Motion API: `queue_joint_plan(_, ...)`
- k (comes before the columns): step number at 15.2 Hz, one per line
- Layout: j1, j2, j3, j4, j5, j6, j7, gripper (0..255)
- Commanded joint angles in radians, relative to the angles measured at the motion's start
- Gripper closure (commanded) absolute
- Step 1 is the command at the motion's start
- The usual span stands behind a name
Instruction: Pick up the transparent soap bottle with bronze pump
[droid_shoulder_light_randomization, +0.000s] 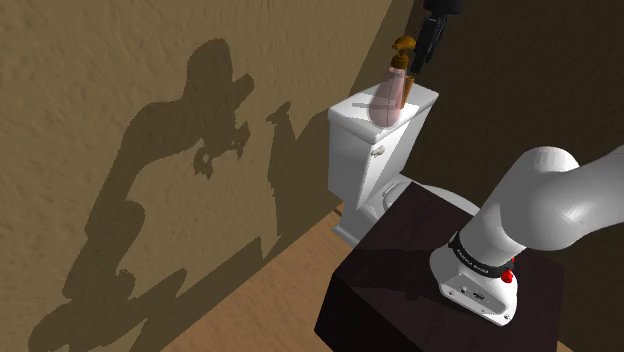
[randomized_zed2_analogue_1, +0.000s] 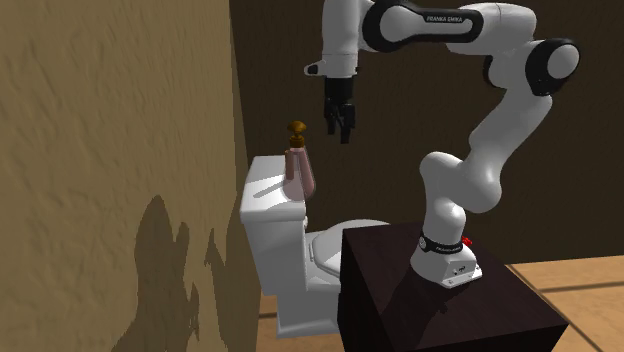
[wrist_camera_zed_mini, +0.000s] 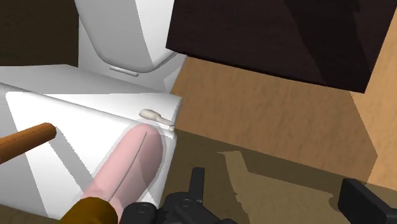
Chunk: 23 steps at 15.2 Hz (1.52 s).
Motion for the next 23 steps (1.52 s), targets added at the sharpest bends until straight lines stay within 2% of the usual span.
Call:
queue_joint_plan(1,0.014,0.054,-0.064,0.066,-0.007,-0.012,-0.115,0)
queue_joint_plan(7,0.069,0.267,-0.253,0.315,0.029,-0.069,-0.453,0)
queue_joint_plan(12,0.097,0.521,-0.414,0.588,0.143,-0.156,-0.76,0)
queue_joint_plan(21,0.091,0.489,-0.404,0.454,0.126,-0.05,-0.756,0)
queue_joint_plan(22,0.091,0.486,-0.403,0.453,0.125,-0.049,-0.755,255)
queue_joint_plan(23,0.091,0.486,-0.403,0.453,0.125,-0.05,-0.755,255)
